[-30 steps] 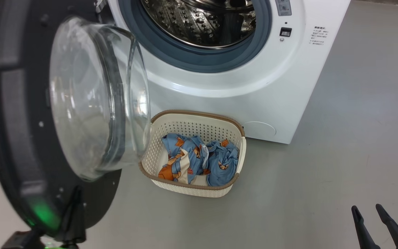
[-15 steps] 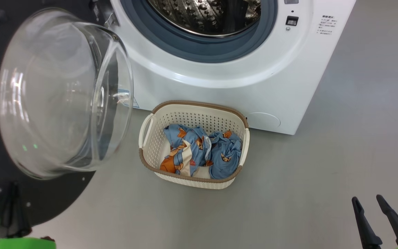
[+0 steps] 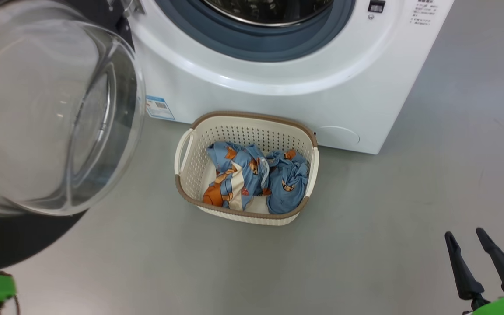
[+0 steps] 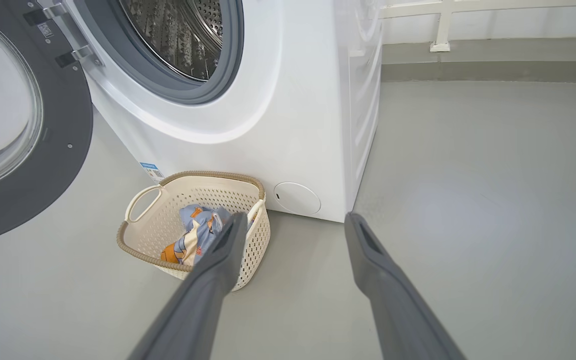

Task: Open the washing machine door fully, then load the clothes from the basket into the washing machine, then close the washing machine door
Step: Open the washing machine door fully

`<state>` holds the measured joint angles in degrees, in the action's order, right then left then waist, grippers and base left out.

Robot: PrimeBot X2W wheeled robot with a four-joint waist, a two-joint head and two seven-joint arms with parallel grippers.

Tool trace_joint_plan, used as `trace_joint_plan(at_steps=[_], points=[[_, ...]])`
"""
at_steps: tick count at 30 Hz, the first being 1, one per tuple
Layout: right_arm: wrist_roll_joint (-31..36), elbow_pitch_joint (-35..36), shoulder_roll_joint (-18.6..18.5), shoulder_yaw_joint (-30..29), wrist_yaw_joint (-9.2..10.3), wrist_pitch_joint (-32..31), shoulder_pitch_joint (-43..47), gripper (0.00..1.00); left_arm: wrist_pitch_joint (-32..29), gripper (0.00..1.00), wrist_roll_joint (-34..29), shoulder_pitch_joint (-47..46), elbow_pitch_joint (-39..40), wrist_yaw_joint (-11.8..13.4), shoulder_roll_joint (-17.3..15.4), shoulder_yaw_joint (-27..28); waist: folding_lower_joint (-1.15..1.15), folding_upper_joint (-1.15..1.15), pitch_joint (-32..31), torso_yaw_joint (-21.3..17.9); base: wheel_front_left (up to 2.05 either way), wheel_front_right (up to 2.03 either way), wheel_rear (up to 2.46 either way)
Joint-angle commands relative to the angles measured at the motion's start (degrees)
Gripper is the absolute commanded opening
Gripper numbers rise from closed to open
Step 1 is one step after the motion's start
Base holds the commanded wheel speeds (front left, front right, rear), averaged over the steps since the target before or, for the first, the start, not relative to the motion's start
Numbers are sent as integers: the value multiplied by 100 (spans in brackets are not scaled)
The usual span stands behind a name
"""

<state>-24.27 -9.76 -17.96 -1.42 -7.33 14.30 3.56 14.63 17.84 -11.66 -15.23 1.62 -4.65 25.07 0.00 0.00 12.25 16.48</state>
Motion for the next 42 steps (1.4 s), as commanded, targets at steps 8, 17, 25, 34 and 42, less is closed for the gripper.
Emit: trace_joint_plan(at_steps=[8,17,25,34,42], points=[[-75,164,-230,130,-16,70,-285,100,37,0,-200,-700,-447,-201,-596,820,0,0,266,-27,0,0,0],[-81,214,-339,137,-16,70,-419,100,37,0,-466,-1278,-1100,-373,-944,1319,0,0,554,-31,0,0,0],[-99,292,-466,144,-16,70,-531,100,37,0,-708,-1736,-1590,-440,-1181,1558,0,0,804,-13,0,0,0],[-101,293,-555,207,-16,70,-635,100,37,0,-981,-2018,-1817,-392,-1218,1607,0,0,844,-15,0,0,0],[-100,192,-442,246,-16,70,-510,100,37,0,-1246,-1399,-1106,-457,-571,1457,0,0,408,-3,0,0,0]])
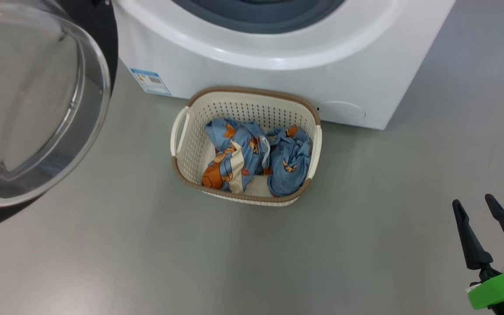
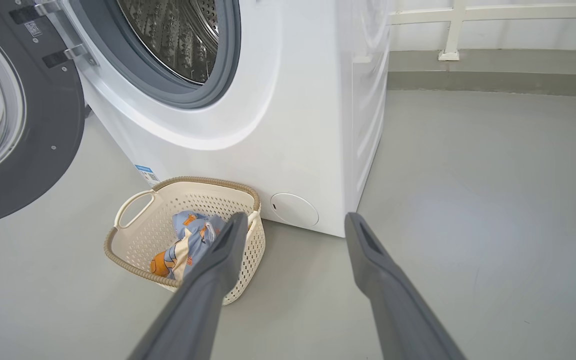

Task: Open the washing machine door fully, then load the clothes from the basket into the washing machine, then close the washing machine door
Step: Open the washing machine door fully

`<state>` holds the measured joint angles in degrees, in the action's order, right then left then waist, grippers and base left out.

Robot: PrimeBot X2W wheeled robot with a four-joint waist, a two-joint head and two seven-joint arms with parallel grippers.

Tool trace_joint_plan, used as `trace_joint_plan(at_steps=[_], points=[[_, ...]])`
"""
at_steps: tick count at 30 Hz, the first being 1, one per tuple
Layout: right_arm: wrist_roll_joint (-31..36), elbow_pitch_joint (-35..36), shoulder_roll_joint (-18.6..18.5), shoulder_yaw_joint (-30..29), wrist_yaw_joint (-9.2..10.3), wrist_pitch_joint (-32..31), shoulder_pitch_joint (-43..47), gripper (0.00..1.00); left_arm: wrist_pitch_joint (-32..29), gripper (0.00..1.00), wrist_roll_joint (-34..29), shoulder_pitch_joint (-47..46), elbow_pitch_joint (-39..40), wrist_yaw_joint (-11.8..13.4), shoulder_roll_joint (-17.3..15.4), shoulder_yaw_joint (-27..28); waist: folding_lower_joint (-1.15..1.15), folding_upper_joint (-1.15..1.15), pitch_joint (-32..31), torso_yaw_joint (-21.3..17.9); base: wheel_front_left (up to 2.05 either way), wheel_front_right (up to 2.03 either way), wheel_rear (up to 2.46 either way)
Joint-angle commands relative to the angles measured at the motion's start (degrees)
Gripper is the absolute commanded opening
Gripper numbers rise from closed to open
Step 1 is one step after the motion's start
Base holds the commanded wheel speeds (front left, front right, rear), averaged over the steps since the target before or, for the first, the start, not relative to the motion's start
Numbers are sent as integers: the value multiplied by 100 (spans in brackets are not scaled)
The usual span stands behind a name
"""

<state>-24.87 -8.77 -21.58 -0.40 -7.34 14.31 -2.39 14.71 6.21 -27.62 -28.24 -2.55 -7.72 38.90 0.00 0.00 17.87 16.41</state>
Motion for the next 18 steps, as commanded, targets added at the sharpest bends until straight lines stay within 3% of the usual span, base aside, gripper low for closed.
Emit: trace_joint_plan(at_steps=[1,10,12,15,18], points=[[-40,83,-60,150,-14,69,111,100,29,0,-133,319,303,-74,-180,18,0,0,-222,3,0,0,0],[-25,15,71,198,-14,69,300,100,29,0,-95,1134,1013,-277,306,-211,0,0,-708,7,0,0,0],[-23,-4,96,197,-14,69,342,100,29,33,-11,1300,1134,-321,369,-274,0,0,-797,14,0,0,0],[-17,-15,131,185,-14,69,388,100,29,55,95,1552,1323,-370,432,-420,0,0,-910,2,0,0,0],[-17,-24,152,184,-14,69,420,100,29,89,206,1784,1453,-420,461,-645,0,0,-998,-32,0,0,0]])
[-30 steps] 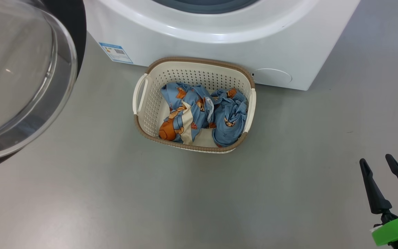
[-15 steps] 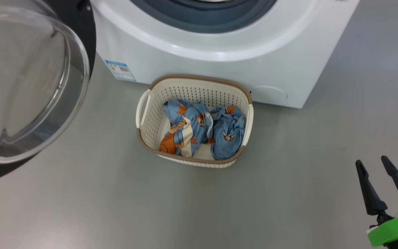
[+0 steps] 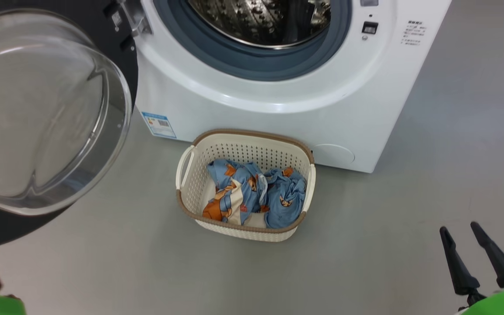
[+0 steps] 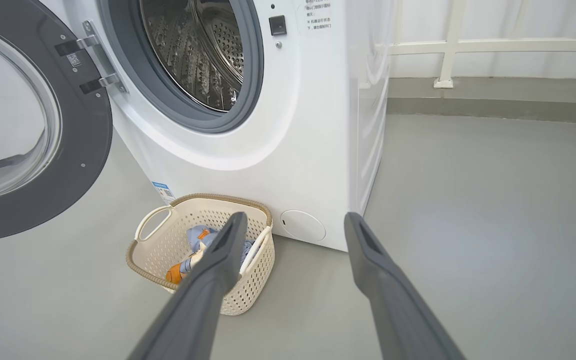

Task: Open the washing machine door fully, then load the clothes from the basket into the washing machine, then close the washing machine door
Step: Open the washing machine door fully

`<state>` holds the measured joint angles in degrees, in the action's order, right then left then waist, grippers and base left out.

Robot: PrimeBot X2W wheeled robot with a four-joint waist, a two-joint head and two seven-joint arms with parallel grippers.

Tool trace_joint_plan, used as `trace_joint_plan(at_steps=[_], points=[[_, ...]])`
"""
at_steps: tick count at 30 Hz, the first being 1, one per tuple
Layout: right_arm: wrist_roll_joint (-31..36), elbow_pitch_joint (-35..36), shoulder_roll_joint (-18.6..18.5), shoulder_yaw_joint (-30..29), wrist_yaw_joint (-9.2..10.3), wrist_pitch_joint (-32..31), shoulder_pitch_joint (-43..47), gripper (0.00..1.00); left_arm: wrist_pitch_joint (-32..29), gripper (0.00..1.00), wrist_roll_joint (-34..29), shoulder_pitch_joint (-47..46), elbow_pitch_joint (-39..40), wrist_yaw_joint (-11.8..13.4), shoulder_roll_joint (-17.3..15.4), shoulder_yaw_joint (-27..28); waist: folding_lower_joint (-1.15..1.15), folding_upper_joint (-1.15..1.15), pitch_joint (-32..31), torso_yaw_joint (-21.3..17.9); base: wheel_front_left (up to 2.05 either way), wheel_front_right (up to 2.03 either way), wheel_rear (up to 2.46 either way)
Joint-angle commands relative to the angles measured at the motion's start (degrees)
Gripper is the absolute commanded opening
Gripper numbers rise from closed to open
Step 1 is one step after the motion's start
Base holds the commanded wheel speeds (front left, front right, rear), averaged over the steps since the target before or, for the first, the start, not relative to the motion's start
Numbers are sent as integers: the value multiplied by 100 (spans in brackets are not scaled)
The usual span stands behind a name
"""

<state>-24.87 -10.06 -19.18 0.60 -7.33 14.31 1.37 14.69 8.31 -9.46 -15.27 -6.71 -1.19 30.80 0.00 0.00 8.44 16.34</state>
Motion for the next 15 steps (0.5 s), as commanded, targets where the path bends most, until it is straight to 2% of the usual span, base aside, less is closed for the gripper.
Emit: trace_joint_plan(at_steps=[1,2,11,15], points=[[-19,103,-85,88,-16,69,57,100,31,93,60,29,191,-20,-187,84,0,0,-78,-39,0,0,0],[-18,103,-79,87,-16,69,72,100,31,100,107,90,227,-32,-183,0,0,0,-111,-56,0,0,0],[0,99,-10,81,-16,69,146,100,31,100,709,577,481,-75,-181,-973,0,0,-264,-343,0,0,0],[-3,107,3,57,-16,69,114,100,31,100,930,675,532,-76,-326,-1394,0,0,-232,-519,0,0,0]])
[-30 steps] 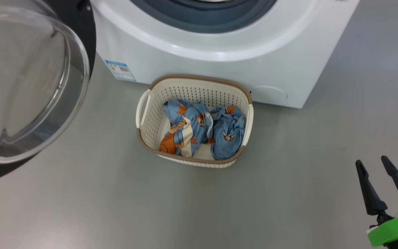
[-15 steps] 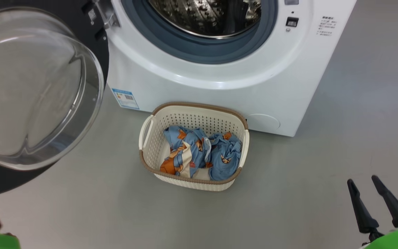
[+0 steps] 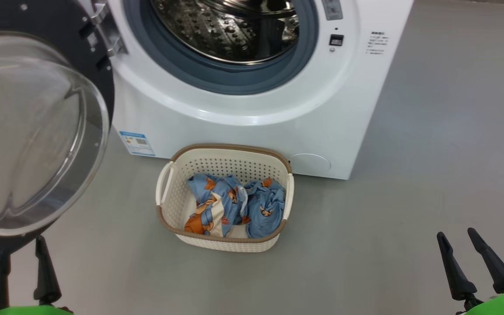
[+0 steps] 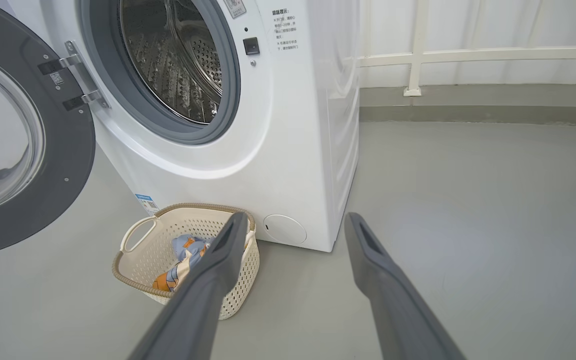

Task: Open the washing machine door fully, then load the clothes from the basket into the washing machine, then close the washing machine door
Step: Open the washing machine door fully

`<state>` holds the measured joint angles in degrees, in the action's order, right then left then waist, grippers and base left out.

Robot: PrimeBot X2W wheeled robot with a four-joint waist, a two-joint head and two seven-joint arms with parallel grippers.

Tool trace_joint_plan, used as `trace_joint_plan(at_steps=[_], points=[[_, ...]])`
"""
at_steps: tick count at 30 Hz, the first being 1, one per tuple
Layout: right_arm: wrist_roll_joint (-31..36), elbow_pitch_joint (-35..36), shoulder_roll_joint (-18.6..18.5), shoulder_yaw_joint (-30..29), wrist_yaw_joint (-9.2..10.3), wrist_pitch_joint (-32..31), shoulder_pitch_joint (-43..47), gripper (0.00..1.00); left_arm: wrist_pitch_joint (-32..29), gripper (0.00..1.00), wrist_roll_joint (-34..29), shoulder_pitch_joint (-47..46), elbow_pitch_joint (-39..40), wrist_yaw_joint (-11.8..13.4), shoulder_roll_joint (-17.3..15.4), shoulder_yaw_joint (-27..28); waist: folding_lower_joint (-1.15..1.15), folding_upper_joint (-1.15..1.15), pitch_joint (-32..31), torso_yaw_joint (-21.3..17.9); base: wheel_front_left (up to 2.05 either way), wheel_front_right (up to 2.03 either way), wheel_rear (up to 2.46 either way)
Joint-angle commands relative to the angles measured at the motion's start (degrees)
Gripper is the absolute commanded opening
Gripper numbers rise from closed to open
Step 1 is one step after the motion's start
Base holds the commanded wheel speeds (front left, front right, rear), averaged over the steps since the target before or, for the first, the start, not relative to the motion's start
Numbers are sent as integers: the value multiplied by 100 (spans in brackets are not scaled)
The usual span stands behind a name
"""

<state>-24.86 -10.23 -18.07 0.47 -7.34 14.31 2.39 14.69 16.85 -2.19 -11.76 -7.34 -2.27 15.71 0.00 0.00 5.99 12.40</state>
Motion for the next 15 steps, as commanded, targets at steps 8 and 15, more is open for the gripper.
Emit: trace_joint_plan(at_steps=[8,15], points=[[1,149,-52,-12,-14,69,-47,100,31,100,223,-152,103,-13,-338,-559,0,0,114,-548,0,0,0],[6,155,17,-71,-14,69,-88,100,31,100,316,-209,154,-14,-409,-1010,0,0,184,-930,0,0,0]])
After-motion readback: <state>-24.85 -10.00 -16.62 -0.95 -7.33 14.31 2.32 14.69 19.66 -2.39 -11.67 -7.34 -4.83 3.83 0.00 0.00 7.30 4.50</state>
